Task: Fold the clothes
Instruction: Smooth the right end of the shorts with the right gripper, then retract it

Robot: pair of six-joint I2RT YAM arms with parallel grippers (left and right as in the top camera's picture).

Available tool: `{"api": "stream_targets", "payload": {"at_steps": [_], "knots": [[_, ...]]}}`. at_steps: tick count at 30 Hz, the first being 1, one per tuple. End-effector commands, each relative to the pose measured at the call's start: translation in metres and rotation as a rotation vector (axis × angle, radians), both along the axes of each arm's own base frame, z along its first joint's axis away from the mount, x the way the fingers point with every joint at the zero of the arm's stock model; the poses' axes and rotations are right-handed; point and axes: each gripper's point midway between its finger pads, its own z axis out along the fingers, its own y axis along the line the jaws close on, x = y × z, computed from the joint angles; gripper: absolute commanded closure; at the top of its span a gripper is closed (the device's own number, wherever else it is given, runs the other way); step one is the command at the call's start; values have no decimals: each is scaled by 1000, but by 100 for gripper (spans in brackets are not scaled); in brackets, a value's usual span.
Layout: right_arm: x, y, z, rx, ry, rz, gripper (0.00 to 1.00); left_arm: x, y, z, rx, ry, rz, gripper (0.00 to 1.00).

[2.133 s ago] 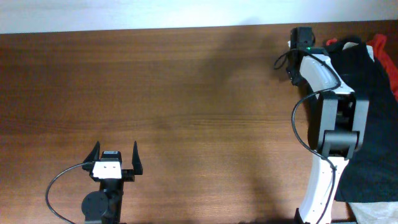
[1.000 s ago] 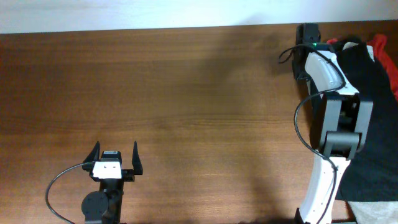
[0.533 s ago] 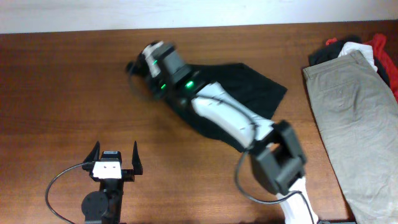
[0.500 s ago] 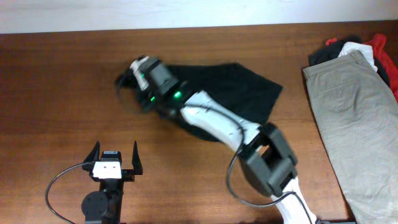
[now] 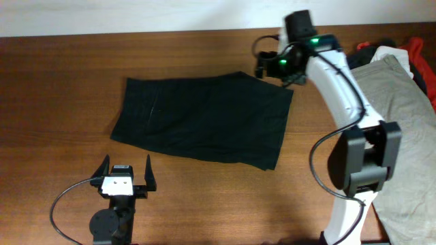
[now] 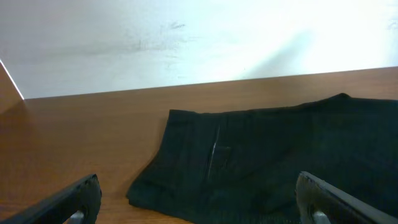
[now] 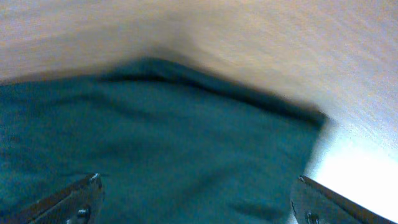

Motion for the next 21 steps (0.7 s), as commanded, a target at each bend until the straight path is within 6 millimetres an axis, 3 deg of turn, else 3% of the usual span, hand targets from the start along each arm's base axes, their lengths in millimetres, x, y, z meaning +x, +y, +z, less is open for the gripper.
{"api": "stream_targets", "payload": {"at_steps": [1, 7, 12, 15, 19, 21], "knots": [[-28, -42, -8, -23, 139, -101, 1, 0, -1, -1, 16, -1, -5, 1], [-95, -44, -74, -85, 400, -96, 1, 0, -1, -1, 16, -1, -6, 1], [-149, -13, -119, -70, 544, -8, 1, 0, -1, -1, 16, -1, -5, 1], [-153, 2, -121, -91, 537, 41, 1, 0, -1, -1, 16, -1, -5, 1], [-153, 1, -121, -92, 530, 81, 0, 0, -1, -1, 16, -1, -5, 1], [-156, 2, -123, -95, 534, 102, 5, 0, -1, -1, 16, -1, -5, 1]]}}
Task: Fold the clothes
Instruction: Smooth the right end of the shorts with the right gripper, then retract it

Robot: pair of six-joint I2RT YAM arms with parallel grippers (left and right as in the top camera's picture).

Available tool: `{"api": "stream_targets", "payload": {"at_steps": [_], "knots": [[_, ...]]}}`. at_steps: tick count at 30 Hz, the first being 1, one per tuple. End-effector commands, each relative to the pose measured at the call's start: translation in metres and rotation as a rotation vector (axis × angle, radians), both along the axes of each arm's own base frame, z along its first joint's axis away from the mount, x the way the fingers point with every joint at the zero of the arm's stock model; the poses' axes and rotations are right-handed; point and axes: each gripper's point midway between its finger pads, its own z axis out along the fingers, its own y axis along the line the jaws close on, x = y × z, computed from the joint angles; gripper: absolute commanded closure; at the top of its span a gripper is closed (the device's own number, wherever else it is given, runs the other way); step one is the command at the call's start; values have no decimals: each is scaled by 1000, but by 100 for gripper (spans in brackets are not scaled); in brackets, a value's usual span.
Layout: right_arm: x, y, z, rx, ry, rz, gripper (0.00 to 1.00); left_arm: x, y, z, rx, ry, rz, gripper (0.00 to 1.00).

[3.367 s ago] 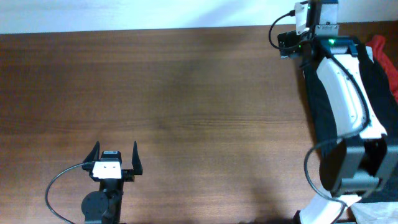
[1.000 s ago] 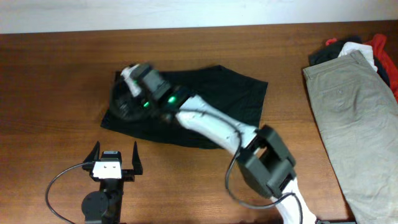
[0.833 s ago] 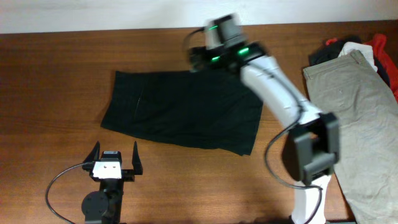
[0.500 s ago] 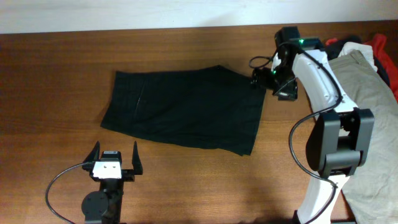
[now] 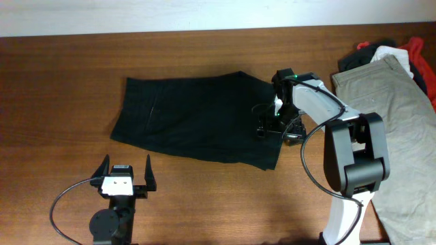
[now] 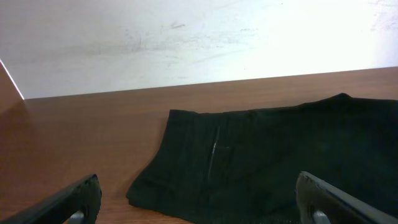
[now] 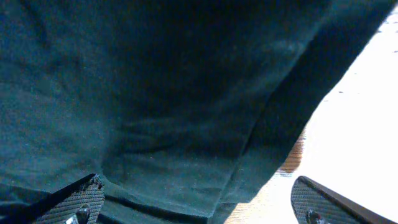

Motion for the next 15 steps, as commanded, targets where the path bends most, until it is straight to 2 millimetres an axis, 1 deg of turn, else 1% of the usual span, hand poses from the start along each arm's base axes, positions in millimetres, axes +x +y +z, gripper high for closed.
{"api": "stream_targets", "payload": {"at_steps": [1, 2, 4, 5, 6, 7, 8, 9, 10, 11, 12, 13, 14, 15], "knots": [[-5, 2, -3, 9, -1, 27, 9, 0, -1, -1, 16, -1, -6, 1], [-6, 4, -6, 13, -3, 31, 11, 0, -1, -1, 16, -1, -6, 1], [-13, 10, -17, 14, -5, 52, 13, 0, -1, -1, 16, -1, -6, 1], [-15, 12, -20, 14, -7, 61, 17, 0, -1, -1, 16, -1, -6, 1], [-14, 13, -20, 11, -13, 66, 25, 0, -1, -1, 16, -1, -6, 1], [-12, 14, -21, 13, -22, 66, 37, 0, -1, -1, 16, -1, -6, 1], [-11, 10, -21, -5, -28, 66, 44, 0, -1, -1, 16, -1, -6, 1], [-9, 1, -22, -48, -35, 69, 69, 0, -1, -1, 16, -1, -6, 1], [-6, -8, -23, -84, -43, 64, 83, 0, -1, -1, 16, -1, -6, 1], [-2, -16, -21, -97, -52, 50, 94, 0, -1, -1, 16, -1, -6, 1], [4, -22, -19, -106, -66, 36, 96, 0, -1, -1, 16, -1, -6, 1], [15, -29, -14, -110, -90, 14, 96, 0, -1, -1, 16, -1, -6, 1], [29, -41, -7, -130, -128, -11, 96, 0, -1, -1, 16, -1, -6, 1], [49, -51, 4, -138, -186, -4, 96, 0, -1, -1, 16, -1, -6, 1]]}}
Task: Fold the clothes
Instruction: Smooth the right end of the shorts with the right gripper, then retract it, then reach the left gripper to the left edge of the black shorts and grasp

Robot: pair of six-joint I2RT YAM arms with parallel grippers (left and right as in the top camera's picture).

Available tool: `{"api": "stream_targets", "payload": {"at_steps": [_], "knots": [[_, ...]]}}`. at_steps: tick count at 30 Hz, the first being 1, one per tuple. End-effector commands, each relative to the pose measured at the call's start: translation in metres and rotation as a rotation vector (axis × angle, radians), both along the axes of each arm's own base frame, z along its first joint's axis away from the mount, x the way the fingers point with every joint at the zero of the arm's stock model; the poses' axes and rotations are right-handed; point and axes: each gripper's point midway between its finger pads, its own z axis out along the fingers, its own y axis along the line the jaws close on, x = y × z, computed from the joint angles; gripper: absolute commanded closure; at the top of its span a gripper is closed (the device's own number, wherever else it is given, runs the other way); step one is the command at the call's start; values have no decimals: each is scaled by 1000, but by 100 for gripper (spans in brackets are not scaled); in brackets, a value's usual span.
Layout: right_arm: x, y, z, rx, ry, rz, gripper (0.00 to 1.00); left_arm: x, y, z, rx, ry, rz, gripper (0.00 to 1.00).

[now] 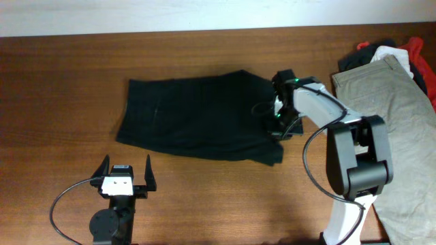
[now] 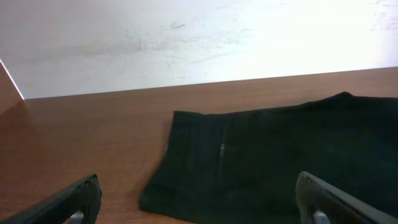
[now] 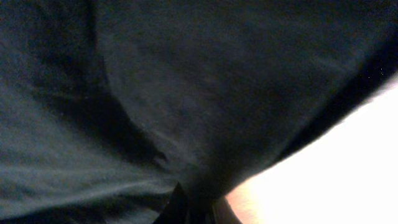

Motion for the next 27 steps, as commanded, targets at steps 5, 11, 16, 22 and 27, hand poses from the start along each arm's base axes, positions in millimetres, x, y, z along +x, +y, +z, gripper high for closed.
{"api": "stream_targets", "payload": {"at_steps": [5, 11, 16, 22, 27], "knots": [[105, -44, 69, -117, -330, 36, 30, 0, -1, -1, 16, -1, -6, 1], [116, -42, 129, -91, -372, -26, 1, 0, -1, -1, 16, -1, -6, 1], [147, 3, 137, 22, -518, 30, 1, 0, -1, -1, 16, -1, -6, 1], [155, -157, 143, -314, -548, -338, 1, 0, -1, -1, 16, -1, -6, 1], [144, -209, 141, -299, -528, -446, 1, 0, -12, 5, 10, -26, -68, 1]]}}
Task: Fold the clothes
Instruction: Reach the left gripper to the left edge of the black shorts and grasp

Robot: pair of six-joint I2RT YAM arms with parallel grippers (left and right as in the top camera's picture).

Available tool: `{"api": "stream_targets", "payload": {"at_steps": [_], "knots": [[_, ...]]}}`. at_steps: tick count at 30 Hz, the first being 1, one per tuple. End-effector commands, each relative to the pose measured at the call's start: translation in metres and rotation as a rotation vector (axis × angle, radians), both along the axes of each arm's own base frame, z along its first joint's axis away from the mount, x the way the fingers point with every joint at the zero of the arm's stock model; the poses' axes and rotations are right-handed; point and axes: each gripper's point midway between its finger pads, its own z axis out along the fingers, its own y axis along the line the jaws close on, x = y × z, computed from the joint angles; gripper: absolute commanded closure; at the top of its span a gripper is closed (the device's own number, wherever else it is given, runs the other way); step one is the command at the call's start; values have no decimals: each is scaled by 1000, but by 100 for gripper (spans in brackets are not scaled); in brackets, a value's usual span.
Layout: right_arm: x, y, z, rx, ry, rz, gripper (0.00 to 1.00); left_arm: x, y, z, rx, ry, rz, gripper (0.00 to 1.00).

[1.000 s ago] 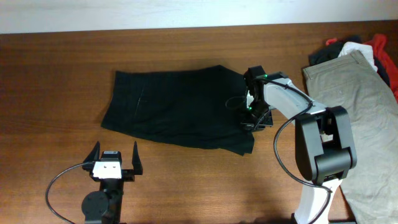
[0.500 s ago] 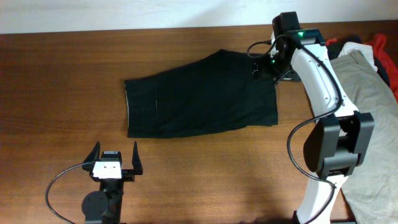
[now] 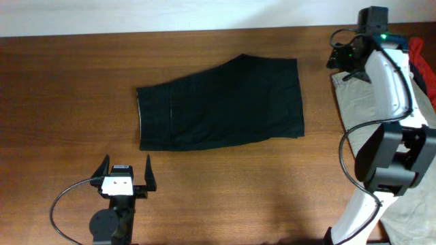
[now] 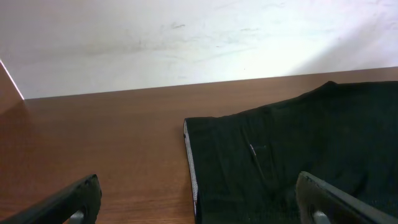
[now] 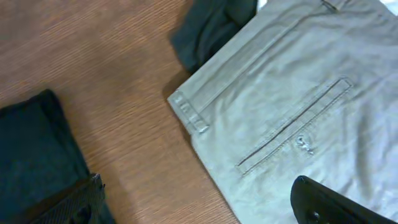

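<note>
Black shorts (image 3: 221, 102) lie flat in the middle of the wooden table, with the waistband to the left. In the left wrist view the shorts (image 4: 298, 143) fill the right half. My right gripper (image 3: 343, 60) hangs open and empty at the back right, off the shorts' far right corner. Its wrist view shows the gripper (image 5: 198, 183) over bare wood, with a corner of the shorts (image 5: 37, 155) at the left. My left gripper (image 3: 127, 165) rests open near the front left edge, just short of the shorts, and shows as the gripper (image 4: 198, 182) in its own view.
Khaki trousers (image 5: 298, 93) lie spread along the table's right side, under and beside the right arm. A dark garment (image 5: 211, 25) lies behind them. Red, white and black clothes (image 3: 417, 49) are heaped in the far right corner.
My right gripper was shut on the shorts' right edge. Now it is open, off the cloth, at the back right by the khaki trousers. The shorts lie farther right and flatter.
The right gripper was open at the shorts' far right corner, then open down on their right edge, then shut on the cloth there. Now the shorts sit farther right, smoothed, and the gripper has let go. The left arm stayed parked.
</note>
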Motion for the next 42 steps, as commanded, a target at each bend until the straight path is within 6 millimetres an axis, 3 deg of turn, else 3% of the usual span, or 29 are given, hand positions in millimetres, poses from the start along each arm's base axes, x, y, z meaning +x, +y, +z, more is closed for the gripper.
{"api": "stream_targets", "payload": {"at_steps": [1, 2, 3, 4, 6, 9, 11, 14, 16, 18, 19, 21, 22, 23, 25, 27, 29, 33, 35, 42], "knots": [[-1, -7, 5, 8, -14, -23, 1, -2, -29, 16, 6, -73, -167, 1], [-1, -7, 5, 7, -14, -23, 1, -9, -55, 35, 10, -151, -323, 1], [-1, -6, 5, 7, -14, -22, 1, -15, -66, 52, -63, -203, -395, 1], [-1, -6, 5, 8, -14, -22, 1, -12, -57, 54, -197, -174, -342, 1], [-1, -6, 5, 8, -14, -22, 1, -13, -56, 55, -249, -142, -330, 1], [-1, -6, 5, 8, -14, -22, 1, -11, -46, 101, -236, -135, -267, 1], [-1, -6, 5, 8, -14, -22, 1, 1, -44, 124, -181, -26, -246, 1], [-1, -6, 5, 8, -14, -22, 1, 44, -54, 143, -160, 183, -296, 1], [-1, -6, 5, 7, -14, -22, 1, 71, -56, 131, -178, 291, -294, 1], [-1, -6, 5, 7, -14, -22, 1, 104, -44, 63, -208, 807, -183, 1], [-1, -6, 5, 7, -14, -22, 1, 112, -43, 46, -187, 952, -183, 1], [-1, -6, 5, 7, -14, -22, 1, 143, -43, 30, -194, 1049, -178, 1], [-1, -6, 5, 7, -14, -22, 1, 160, -43, 14, -192, 1069, -174, 1], [-1, -6, 5, 7, -14, -22, 1, 169, -34, -17, -171, 1125, -120, 1], [-1, -6, 5, 8, -14, -22, 1, 184, -30, -31, -205, 1117, -90, 1], [-1, -6, 5, 7, -14, -22, 1, 203, -3, -41, -260, 1072, -17, 1], [-1, -6, 5, 7, -14, -22, 1, 204, 22, -56, -334, 1094, 48, 1], [-1, -6, 5, 7, -14, -22, 1, 204, 3, -96, -524, 1175, -144, 1], [-1, -6, 5, 8, -14, -22, 1, 200, 2, -122, -548, 1236, -139, 1], [-1, -6, 5, 7, -14, -22, 1, 179, -2, -164, -589, 1376, -118, 1]]}}
